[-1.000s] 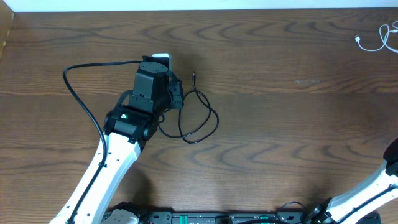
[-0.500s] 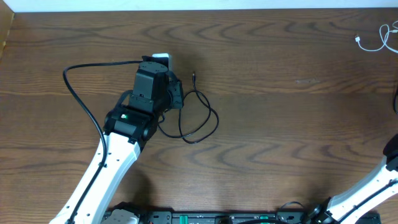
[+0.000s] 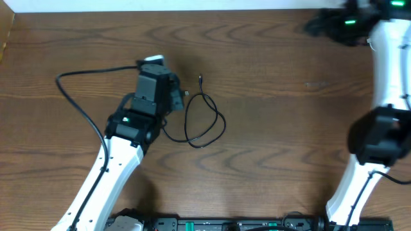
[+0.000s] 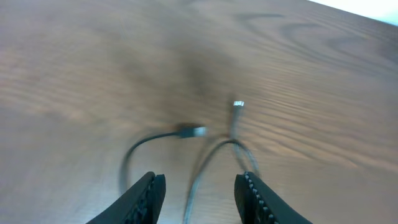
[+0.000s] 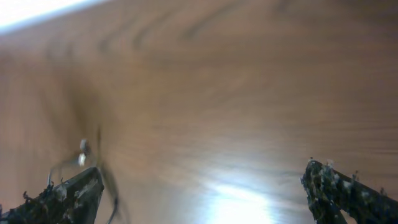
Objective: Untangle cables
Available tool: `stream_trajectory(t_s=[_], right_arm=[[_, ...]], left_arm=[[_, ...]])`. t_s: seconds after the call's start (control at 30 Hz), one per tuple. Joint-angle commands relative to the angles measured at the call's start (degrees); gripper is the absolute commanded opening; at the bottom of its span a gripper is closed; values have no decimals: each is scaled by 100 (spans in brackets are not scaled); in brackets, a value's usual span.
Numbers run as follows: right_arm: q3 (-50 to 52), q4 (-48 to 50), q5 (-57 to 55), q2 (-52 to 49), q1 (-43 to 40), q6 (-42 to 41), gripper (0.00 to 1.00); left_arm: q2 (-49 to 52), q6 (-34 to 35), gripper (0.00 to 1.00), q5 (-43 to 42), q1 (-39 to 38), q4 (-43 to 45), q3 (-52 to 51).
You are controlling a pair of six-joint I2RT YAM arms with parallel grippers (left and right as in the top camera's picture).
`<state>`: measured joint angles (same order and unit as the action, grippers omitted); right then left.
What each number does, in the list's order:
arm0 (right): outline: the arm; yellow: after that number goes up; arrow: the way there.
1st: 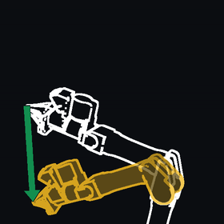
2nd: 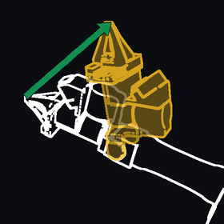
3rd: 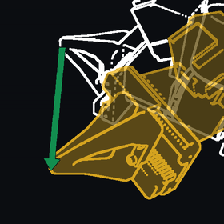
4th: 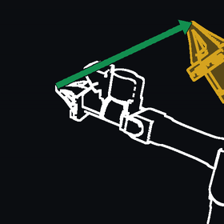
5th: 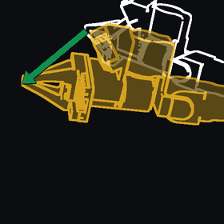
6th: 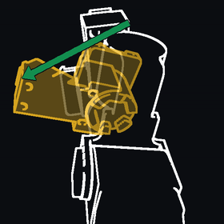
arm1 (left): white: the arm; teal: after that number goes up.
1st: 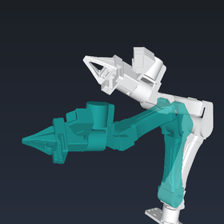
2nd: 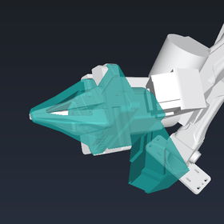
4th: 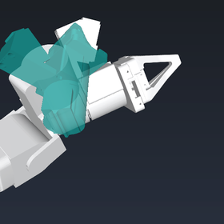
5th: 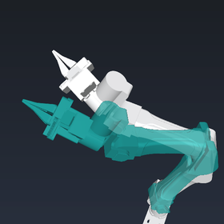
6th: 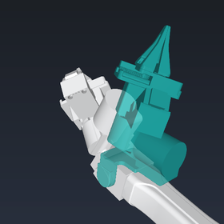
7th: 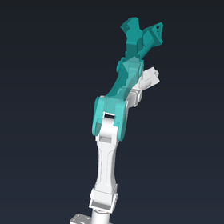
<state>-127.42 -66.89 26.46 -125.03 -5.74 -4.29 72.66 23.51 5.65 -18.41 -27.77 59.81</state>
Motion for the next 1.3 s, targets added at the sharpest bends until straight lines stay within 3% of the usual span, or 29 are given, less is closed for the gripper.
stream_trajectory(t_s=[0.0, 0.17, 0.33, 0.47, 0.53, 0.7, 1.27], right_arm=[[-22, -280, -586, -382, 675, -144, 99], [-22, -627, -748, -807, 1532, -120, 99], [-22, -929, -748, -1097, 2203, -22, 99], [-17, -1178, -831, -1150, 2743, 138, 92], [-4, -1261, -1200, -1150, 2959, -175, 87], [282, -1143, -1906, -1150, 3410, -931, 91], [1499, -334, -1886, -1150, 4107, -1950, 91]], left_arm=[[31, 944, 41, 601, 328, -269, 42], [31, 1029, 32, 603, 743, -684, 42], [31, 1128, 33, 601, 1062, -785, 42], [31, 1126, 38, 601, 1161, -789, 42], [31, 1126, 38, 601, 1165, -804, 42], [31, 1126, 38, 605, 1167, -804, 42], [31, 1128, 38, 903, 1165, -822, 42]])
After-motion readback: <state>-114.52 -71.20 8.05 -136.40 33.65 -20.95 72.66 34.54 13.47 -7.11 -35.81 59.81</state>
